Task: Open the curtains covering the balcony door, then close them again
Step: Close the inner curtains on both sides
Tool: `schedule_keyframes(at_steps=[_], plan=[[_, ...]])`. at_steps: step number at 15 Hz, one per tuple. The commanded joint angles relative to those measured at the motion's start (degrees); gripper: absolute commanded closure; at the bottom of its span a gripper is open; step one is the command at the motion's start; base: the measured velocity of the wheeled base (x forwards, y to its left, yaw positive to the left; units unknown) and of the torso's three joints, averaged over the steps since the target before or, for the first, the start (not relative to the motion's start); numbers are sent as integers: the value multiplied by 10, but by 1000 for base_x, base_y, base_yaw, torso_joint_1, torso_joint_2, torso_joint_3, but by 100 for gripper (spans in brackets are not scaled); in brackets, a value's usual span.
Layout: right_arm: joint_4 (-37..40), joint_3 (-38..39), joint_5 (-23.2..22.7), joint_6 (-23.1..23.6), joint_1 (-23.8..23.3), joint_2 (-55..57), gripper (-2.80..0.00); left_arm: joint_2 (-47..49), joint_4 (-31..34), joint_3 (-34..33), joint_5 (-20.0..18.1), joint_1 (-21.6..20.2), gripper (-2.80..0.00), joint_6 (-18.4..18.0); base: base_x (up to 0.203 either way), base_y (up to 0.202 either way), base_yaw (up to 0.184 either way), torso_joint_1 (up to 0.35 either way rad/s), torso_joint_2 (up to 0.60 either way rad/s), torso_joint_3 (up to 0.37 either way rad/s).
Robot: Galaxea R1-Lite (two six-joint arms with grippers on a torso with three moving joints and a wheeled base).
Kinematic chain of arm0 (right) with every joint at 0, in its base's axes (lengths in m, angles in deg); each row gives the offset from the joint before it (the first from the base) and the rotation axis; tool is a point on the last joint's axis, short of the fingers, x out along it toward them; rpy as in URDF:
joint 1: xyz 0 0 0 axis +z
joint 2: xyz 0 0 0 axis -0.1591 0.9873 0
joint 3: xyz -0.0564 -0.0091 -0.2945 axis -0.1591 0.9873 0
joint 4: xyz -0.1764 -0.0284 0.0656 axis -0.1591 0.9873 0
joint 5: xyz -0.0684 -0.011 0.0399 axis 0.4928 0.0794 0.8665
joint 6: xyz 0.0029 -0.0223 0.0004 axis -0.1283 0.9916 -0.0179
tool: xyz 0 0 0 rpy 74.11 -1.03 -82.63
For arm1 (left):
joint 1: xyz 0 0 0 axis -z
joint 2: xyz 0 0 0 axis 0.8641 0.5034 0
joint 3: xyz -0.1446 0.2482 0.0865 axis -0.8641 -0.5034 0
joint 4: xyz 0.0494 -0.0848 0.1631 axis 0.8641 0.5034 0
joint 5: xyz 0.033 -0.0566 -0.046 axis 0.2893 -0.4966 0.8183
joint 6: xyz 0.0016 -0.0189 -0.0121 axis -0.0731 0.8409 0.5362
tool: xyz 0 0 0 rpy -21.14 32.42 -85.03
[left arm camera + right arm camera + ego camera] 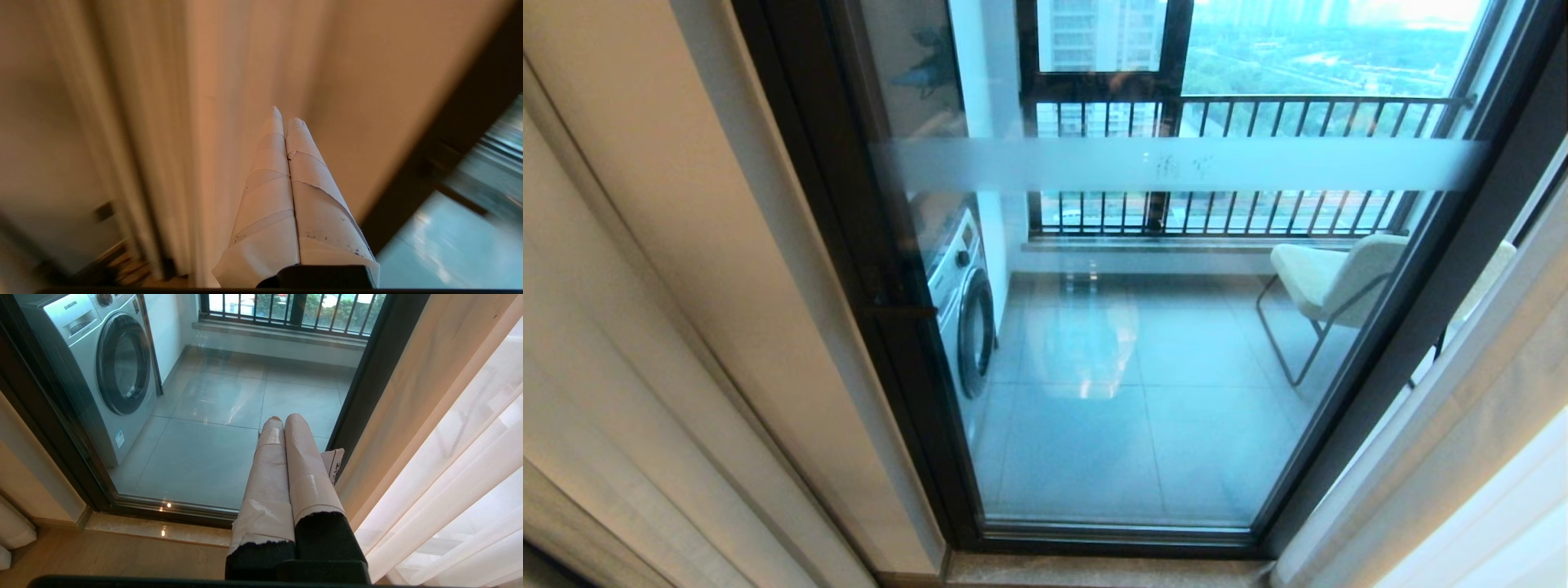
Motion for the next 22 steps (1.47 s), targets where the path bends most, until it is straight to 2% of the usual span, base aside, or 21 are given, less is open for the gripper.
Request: schedule_keyframes(at_steps=[1, 5, 6, 12, 15, 17, 19, 22], plan=[[0, 0, 0, 1, 0, 1, 0, 145, -36, 32, 2, -100, 0, 8, 0, 0, 0, 0, 0, 0], [0, 0, 0, 1, 0, 1, 0, 263, -87, 91, 4, -177, 0, 38, 0, 0, 0, 0, 0, 0], [0, 0, 0, 1, 0, 1, 0, 293, -91, 116, 4, -189, -280, 46, 0, 0, 0, 0, 0, 0], [0, 0, 0, 1, 0, 1, 0, 405, -88, 219, 2, -237, -280, 58, 0, 0, 0, 0, 0, 0], [0, 0, 0, 1, 0, 1, 0, 436, -32, 265, -2, -238, -280, 61, 0, 0, 0, 0, 0, 0], [0, 0, 0, 1, 0, 1, 0, 459, 5, 304, -5, -238, -280, 81, 0, 0, 0, 0, 0, 0], [0, 0, 0, 1, 0, 1, 0, 482, 44, 343, -30, -238, -280, 97, 0, 0, 0, 0, 0, 0], [0, 0, 0, 1, 0, 1, 0, 504, 94, 387, -95, -236, -280, 100, 0, 0, 0, 0, 0, 0]])
